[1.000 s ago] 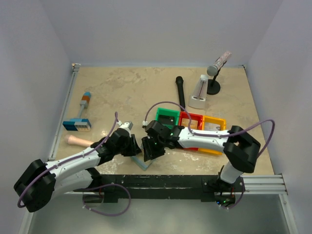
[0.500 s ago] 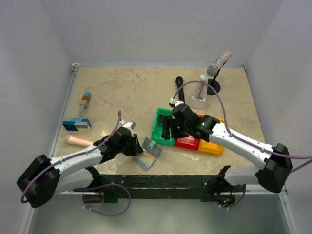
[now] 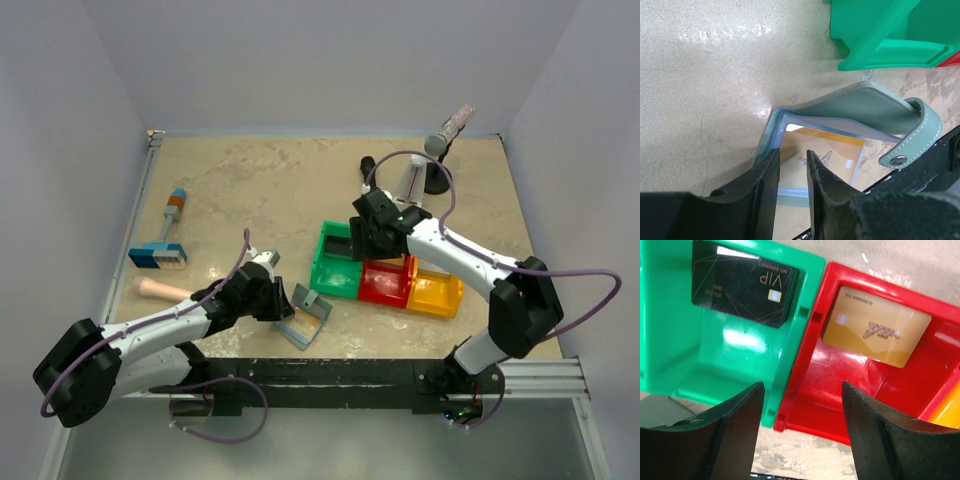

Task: Take the credit cards out of the card holder
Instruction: Move the storage box to the center of the board.

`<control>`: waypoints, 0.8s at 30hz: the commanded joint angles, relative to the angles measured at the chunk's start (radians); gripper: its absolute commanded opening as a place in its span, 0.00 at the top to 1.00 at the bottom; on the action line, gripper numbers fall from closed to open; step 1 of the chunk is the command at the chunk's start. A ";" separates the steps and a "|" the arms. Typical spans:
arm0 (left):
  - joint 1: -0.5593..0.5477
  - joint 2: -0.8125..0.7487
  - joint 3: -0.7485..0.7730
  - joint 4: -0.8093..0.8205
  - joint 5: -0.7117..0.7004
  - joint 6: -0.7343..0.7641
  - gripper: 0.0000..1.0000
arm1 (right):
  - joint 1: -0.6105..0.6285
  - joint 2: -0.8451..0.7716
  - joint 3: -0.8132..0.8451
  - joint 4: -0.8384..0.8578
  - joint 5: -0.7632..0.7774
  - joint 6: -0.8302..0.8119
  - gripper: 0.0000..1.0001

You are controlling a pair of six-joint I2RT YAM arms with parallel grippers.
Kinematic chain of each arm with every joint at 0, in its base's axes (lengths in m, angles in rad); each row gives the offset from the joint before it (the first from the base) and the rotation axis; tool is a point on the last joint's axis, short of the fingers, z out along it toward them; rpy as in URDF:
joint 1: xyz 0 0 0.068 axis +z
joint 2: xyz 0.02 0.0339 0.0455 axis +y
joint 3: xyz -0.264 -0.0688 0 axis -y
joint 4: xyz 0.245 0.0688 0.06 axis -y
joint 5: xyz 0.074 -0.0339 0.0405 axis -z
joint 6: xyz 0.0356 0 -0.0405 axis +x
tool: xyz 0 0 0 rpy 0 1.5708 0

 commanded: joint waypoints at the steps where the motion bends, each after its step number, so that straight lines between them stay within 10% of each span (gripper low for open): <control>1: -0.008 -0.010 -0.012 0.004 0.007 0.016 0.67 | -0.009 0.070 0.077 -0.034 0.038 -0.025 0.34; 10: -0.010 -0.010 -0.007 0.004 0.010 0.022 0.67 | -0.055 0.147 0.091 -0.004 -0.032 -0.015 0.61; 15: -0.010 -0.004 -0.012 0.010 0.009 0.022 0.67 | -0.088 0.145 0.097 0.000 -0.031 -0.025 1.00; 24: -0.010 0.002 -0.013 0.020 0.013 0.021 0.68 | -0.137 0.163 0.161 -0.017 -0.028 -0.025 1.00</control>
